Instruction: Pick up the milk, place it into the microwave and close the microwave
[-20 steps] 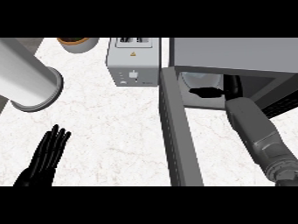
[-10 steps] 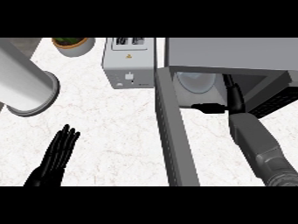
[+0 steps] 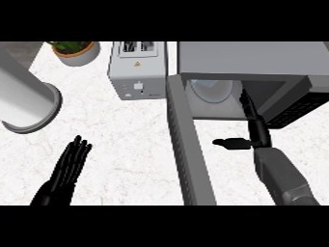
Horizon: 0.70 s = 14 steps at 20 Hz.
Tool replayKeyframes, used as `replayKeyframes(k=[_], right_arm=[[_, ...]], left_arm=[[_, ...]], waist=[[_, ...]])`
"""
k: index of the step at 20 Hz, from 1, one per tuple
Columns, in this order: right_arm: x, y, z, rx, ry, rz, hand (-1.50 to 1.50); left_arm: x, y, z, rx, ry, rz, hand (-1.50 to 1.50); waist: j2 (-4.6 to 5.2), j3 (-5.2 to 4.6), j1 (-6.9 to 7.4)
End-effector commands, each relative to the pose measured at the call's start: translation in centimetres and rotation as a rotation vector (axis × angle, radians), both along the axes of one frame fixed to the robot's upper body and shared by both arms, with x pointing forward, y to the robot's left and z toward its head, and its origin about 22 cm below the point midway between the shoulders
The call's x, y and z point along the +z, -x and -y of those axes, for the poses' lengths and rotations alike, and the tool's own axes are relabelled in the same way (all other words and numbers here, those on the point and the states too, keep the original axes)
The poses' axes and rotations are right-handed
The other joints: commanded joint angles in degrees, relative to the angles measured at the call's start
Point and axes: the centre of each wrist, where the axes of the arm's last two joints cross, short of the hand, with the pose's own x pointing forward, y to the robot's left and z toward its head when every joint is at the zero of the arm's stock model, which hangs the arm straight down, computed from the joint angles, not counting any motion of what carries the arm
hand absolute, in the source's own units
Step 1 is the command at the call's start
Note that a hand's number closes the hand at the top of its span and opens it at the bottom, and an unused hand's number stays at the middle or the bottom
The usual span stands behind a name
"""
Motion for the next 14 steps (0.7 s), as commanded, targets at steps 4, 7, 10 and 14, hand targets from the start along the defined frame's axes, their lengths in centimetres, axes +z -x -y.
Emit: replayKeyframes(k=[4, 7, 10, 14], right_arm=[[-2.1, 3.1, 2.0, 0.05, -0.22, 0.024, -1.5], [-3.6, 6.1, 4.1, 0.074, -0.28, 0.026, -1.5], [-2.6, 4.9, 3.3, 0.078, -0.306, 0.054, -1.5], [-1.8, 5.7, 6.0, 0.096, -0.319, 0.061, -1.5]], left_arm=[[1.0, -0.9, 2.4, -0.117, 0.056, -0.048, -1.5], [0.3, -1.4, 1.5, -0.137, -0.029, -0.082, 1.5], [0.5, -2.1, 1.9, -0.148, -0.081, -0.076, 1.5], [-1.8, -0.1, 2.3, -0.209, -0.168, -0.083, 1.5]], waist=[[-0.14, 0.06, -1.46], [-0.43, -0.02, -2.63], [-0.53, -0.05, -2.5], [-0.74, -0.1, -2.56]])
